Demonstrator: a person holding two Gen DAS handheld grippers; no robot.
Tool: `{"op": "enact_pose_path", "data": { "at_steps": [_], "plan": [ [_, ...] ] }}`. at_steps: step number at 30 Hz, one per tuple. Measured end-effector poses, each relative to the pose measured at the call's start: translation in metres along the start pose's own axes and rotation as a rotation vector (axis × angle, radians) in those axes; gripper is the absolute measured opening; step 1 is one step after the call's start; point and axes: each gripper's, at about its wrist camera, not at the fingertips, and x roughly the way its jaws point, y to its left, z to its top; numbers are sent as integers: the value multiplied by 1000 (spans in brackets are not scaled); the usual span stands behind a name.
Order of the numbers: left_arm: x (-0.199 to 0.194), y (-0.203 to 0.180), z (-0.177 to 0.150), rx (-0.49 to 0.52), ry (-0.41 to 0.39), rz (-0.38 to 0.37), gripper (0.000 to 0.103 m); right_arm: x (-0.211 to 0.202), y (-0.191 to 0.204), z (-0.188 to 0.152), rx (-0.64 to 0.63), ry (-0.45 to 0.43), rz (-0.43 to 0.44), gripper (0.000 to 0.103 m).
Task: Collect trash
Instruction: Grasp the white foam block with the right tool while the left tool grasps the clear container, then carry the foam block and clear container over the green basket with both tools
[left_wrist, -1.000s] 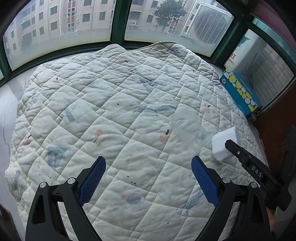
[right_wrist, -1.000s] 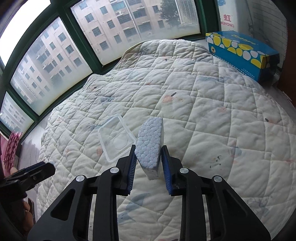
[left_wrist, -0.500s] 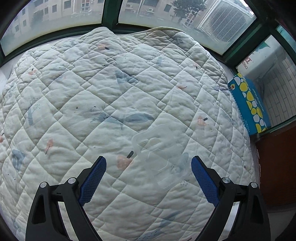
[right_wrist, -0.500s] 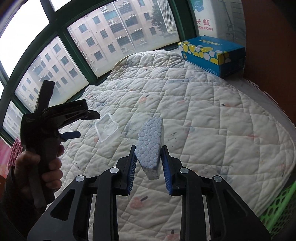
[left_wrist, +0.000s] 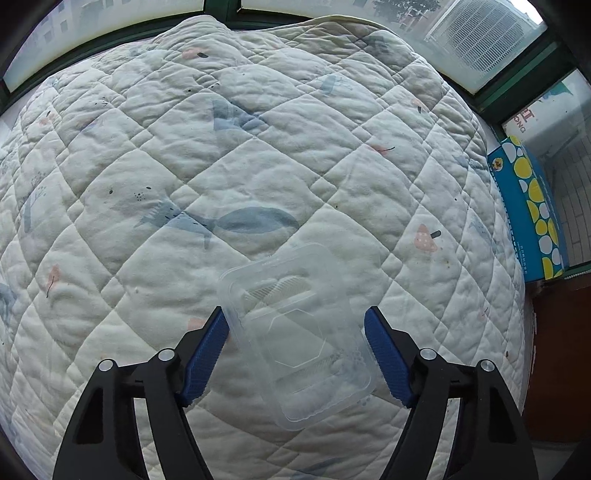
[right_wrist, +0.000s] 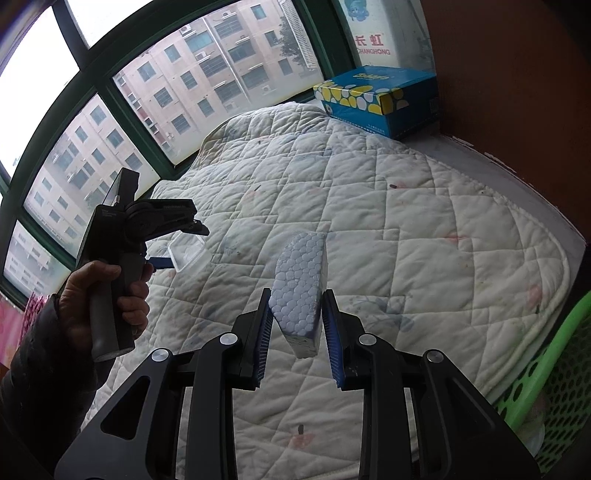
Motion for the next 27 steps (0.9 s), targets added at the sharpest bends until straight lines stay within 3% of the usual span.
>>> {"op": "enact_pose_path", "data": {
  "at_steps": [7, 19, 27],
  "plan": [
    [-14, -3, -11, 37, -20, -36, 57, -12, -5, -6, 15, -18, -5, 27],
    [-78, -12, -74, 259, -47, -172, 55, -59, -18, -30, 38, -67, -80, 27],
    [-109, -22, -126, 336, -14, -286, 55, -97, -42, -54, 92, -102, -149, 27]
  ]
}}
